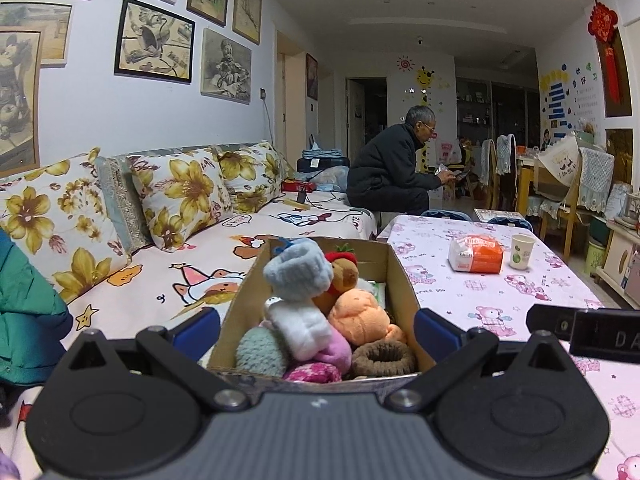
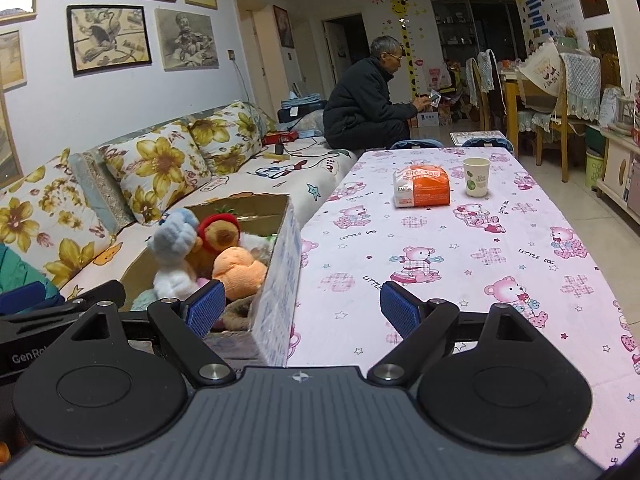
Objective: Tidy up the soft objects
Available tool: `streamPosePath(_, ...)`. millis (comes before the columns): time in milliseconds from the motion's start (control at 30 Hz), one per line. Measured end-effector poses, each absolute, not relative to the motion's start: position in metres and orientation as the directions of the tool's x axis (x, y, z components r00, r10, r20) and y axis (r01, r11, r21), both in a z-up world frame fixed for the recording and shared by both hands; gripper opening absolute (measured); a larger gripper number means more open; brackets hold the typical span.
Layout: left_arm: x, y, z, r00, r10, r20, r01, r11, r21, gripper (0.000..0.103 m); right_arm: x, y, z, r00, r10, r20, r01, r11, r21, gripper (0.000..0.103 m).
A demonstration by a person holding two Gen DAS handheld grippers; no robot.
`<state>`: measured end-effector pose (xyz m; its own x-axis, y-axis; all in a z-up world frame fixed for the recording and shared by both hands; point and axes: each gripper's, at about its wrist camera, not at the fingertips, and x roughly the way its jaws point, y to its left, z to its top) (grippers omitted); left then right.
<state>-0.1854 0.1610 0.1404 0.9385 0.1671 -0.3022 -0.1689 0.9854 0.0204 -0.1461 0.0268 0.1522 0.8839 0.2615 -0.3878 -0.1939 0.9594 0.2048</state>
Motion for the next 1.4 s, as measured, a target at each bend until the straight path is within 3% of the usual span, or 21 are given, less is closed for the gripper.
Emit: streamPosePath(1400, -0.21, 0.176, 0.136, 0.93, 0.203, -0.305, -0.215, 0.977, -0.006, 0.102, -0.148, 0.034, 0.142, 0.886, 0.28, -0.37, -0.25, 0.96, 0.126, 0.103)
